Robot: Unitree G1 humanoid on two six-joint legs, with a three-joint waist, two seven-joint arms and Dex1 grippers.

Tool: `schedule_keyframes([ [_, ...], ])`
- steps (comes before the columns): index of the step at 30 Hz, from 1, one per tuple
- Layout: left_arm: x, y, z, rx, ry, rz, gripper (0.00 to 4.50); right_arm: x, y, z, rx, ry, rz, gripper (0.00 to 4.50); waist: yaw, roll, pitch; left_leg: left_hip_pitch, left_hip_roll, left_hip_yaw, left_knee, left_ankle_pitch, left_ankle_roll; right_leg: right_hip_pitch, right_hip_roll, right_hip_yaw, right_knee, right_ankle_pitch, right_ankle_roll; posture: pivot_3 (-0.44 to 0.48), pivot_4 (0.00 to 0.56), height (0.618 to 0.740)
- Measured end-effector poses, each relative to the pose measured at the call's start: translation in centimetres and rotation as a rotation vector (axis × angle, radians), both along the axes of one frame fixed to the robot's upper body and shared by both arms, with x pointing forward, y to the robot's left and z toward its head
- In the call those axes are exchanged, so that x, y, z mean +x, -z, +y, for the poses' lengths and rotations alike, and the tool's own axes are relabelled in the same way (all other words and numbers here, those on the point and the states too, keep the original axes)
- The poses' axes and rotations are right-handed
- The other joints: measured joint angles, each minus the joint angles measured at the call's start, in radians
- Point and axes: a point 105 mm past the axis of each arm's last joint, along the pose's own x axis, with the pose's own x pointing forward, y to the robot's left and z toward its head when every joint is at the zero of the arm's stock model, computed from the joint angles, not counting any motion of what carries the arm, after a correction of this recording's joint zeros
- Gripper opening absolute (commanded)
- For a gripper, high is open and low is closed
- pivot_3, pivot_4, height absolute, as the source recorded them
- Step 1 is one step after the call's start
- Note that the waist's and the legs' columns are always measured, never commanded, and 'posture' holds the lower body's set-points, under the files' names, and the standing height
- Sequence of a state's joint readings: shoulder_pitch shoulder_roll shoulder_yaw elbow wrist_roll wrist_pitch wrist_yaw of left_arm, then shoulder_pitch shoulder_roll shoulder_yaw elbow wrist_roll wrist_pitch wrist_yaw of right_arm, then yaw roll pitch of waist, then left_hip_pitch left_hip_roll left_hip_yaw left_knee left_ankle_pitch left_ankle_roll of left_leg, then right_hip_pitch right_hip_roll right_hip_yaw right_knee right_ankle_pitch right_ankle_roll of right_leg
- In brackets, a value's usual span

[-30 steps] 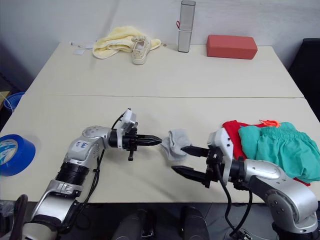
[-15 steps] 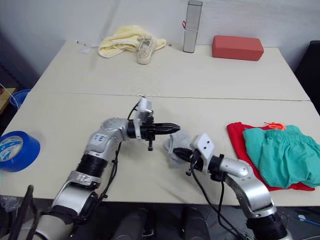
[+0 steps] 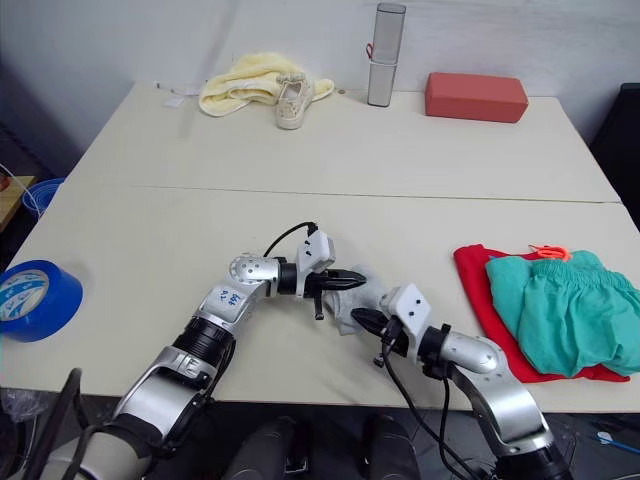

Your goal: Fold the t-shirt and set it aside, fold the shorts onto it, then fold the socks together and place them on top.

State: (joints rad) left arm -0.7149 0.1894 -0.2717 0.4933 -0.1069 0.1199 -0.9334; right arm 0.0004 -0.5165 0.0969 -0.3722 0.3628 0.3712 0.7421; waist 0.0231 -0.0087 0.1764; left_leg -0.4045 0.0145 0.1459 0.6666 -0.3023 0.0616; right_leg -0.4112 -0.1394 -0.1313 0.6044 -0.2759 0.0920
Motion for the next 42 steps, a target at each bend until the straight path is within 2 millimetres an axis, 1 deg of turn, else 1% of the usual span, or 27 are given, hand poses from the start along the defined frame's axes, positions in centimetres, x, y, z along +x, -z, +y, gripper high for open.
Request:
schedule_keyframes([
  [4,0.4,-0.3,0.7,-0.029,-0.012,-0.03,0.0,-1.1,-0.5,-1.2,0.027,-0.024,0.039,0.03,-0.001,0.0,0.0,0.0,0.0,0.0,0.0,0.0,0.0,0.0,0.0,0.0,0.0,0.0,0.0,0.0,0.15,0.74],
  [6,0.0,-0.6,1.0,-0.062,0.016,-0.038,0.0,-1.1,-1.5,-1.3,0.066,-0.035,0.049,0.03,-0.003,0.0,0.0,0.0,0.0,0.0,0.0,0.0,0.0,0.0,0.0,0.0,0.001,0.0,0.0,0.0,0.15,0.74],
  [8,-0.4,-0.8,1.1,-0.095,0.048,-0.033,0.0,-0.7,-2.7,-1.0,0.097,-0.047,0.036,0.03,-0.003,0.0,0.0,0.0,0.0,0.0,0.0,0.0,0.0,-0.001,0.0,0.0,0.001,0.0,0.0,0.0,0.15,0.74],
  [11,-1.0,-1.4,1.3,-0.117,0.099,-0.036,0.0,0.5,-4.4,0.0,0.159,-0.047,-0.004,0.03,-0.002,0.0,0.0,0.0,0.0,0.0,0.0,0.0,0.0,-0.001,0.0,-0.001,0.001,0.0,-0.001,0.0,0.15,0.74],
  [13,-1.3,-1.7,1.1,-0.118,0.124,-0.05,0.0,1.5,-4.8,0.2,0.169,-0.021,-0.02,0.03,-0.001,0.0,0.0,0.0,0.0,0.0,0.0,0.0,0.0,0.0,0.0,-0.001,0.001,0.0,0.0,0.0,0.15,0.74],
  [15,-1.6,-1.5,1.3,-0.108,0.127,-0.042,0.0,2.3,-4.1,0.3,0.134,0.009,-0.01,0.03,0.001,0.0,0.0,0.0,-0.001,0.0,0.0,0.0,0.0,0.0,0.0,-0.001,0.0,0.0,0.0,0.0,0.15,0.74],
  [18,-1.6,-0.2,1.4,-0.068,0.097,-0.007,0.0,2.9,-1.7,-0.1,0.099,0.049,0.064,0.03,0.0,0.0,0.0,-0.001,-0.001,0.0,0.0,0.0,0.001,0.0,0.0,-0.001,0.001,0.0,0.0,0.0,0.15,0.74],
  [19,-1.5,0.0,1.4,-0.058,0.084,0.0,0.0,2.9,-1.1,-0.2,0.092,0.056,0.079,0.03,-0.001,0.0,0.0,-0.001,-0.001,0.001,0.0,0.0,0.001,0.0,0.0,-0.001,0.001,0.0,0.0,0.0,0.15,0.74],
  [24,-1.4,0.5,1.3,-0.034,0.051,-0.002,0.0,2.6,-0.5,-0.7,0.072,0.064,0.074,0.03,0.0,0.0,0.0,0.001,-0.001,0.0,0.001,0.0,0.001,0.001,0.0,-0.001,0.002,0.0,0.0,0.0,0.15,0.74],
  [27,-1.3,0.8,1.4,-0.028,0.033,-0.019,0.0,2.1,0.0,-1.8,0.082,0.08,0.091,0.03,0.001,0.0,0.0,0.001,-0.001,0.0,0.001,0.0,0.001,0.002,-0.001,-0.001,0.002,0.0,0.0,0.0,0.15,0.74],
  [29,-1.5,0.6,1.6,-0.048,0.033,-0.031,0.0,1.7,-0.3,-2.7,0.138,0.093,0.124,0.03,0.0,0.0,0.0,0.001,-0.001,0.0,0.001,0.0,0.001,0.002,-0.001,-0.001,0.002,0.0,0.0,0.0,0.15,0.74],
  [32,-1.9,-0.1,2.7,-0.117,0.046,-0.034,0.0,1.6,-2.0,-4.1,0.225,0.102,0.182,0.61,-0.006,0.0,0.0,0.001,-0.001,0.0,0.001,0.0,0.001,0.0,-0.001,0.0,0.002,0.0,0.0,0.0,0.15,0.74],
  [34,-2.2,-1.1,3.7,-0.149,0.069,-0.058,0.0,1.7,-3.4,-4.5,0.252,0.078,0.233,1.33,-0.012,0.001,0.0,0.001,0.0,-0.001,0.0,0.001,0.0,0.0,-0.001,0.0,0.003,0.0,-0.001,0.0,0.15,0.74],
  [36,-2.5,-2.1,4.7,-0.148,0.102,-0.087,0.0,1.9,-4.2,-4.5,0.223,0.038,0.292,1.99,-0.017,0.001,0.0,0.001,0.0,-0.001,0.0,0.001,0.0,0.0,-0.002,-0.001,0.003,-0.001,-0.002,0.0,0.15,0.74],
  [37,-2.7,-2.3,4.9,-0.147,0.116,-0.094,0.0,1.9,-4.3,-4.6,0.206,0.032,0.315,2.39,-0.02,0.001,0.0,0.001,0.0,-0.001,0.0,0.001,0.0,0.0,-0.002,-0.001,0.002,-0.001,-0.002,0.0,0.15,0.74],
  [39,-3.1,-2.6,5.6,-0.125,0.14,-0.1,0.0,2.8,-4.4,-5.2,0.184,0.045,0.391,3.12,-0.023,0.001,0.0,0.001,-0.001,-0.001,0.0,0.001,0.0,0.0,-0.002,-0.001,0.002,-0.001,-0.002,0.0,0.15,0.74],
  [42,-3.6,-2.0,6.0,-0.101,0.154,-0.077,0.0,4.1,-4.2,-5.3,0.178,0.054,0.497,4.19,-0.024,0.001,0.0,0.001,-0.001,0.0,0.0,0.001,0.0,0.0,-0.002,-0.001,0.002,0.0,-0.002,0.0,0.15,0.74],
])
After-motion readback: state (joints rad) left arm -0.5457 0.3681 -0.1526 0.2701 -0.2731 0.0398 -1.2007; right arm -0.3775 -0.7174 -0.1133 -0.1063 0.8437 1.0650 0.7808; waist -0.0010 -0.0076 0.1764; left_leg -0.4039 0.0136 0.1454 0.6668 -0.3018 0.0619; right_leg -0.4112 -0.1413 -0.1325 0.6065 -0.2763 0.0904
